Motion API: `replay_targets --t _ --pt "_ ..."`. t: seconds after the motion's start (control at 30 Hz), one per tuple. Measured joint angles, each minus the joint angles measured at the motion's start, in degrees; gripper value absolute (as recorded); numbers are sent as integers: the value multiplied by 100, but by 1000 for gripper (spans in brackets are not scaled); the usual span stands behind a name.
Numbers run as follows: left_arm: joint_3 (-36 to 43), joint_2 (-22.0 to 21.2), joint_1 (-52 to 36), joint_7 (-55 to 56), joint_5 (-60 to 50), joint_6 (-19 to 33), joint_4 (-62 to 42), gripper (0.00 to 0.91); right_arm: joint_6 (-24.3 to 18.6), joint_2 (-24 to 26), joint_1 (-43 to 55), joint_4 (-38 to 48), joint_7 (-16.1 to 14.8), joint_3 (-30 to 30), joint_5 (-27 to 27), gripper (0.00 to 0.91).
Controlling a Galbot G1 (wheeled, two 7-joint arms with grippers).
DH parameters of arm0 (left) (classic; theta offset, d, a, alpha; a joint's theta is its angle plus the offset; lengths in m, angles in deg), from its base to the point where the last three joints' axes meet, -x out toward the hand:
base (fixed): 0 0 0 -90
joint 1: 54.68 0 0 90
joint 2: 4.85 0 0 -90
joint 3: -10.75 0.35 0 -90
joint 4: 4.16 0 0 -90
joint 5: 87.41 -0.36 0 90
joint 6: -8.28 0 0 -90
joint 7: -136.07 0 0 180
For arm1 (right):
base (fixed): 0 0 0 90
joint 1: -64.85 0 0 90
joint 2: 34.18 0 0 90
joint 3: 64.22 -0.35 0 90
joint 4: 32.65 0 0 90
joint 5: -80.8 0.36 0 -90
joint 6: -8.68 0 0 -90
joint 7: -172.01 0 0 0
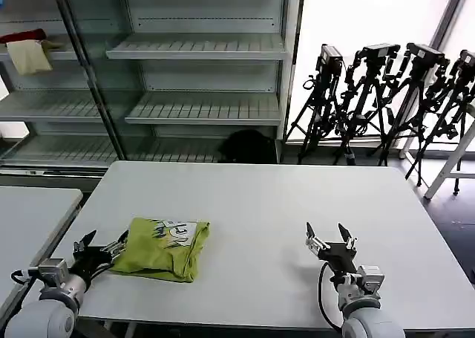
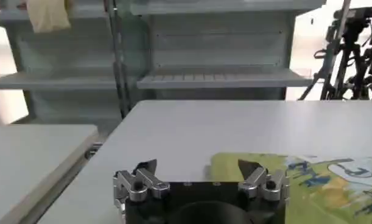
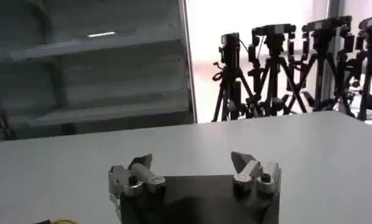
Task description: Fold and organize the clothes.
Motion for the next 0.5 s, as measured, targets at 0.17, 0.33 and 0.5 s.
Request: replay_targets --t 0.17,0.33,0.5 --pt "90 -64 -34 -3 11 2 -83 907 -9 -7 -19 9 22 36 -13 907" --pt "157 -115 -69 0 15 0 -193 907 -9 -2 -44 0 23 27 -15 907" --pt "218 -175 -37 -1 22 -20 -261 91 -8 3 -51 -23 22 -3 -15 907"
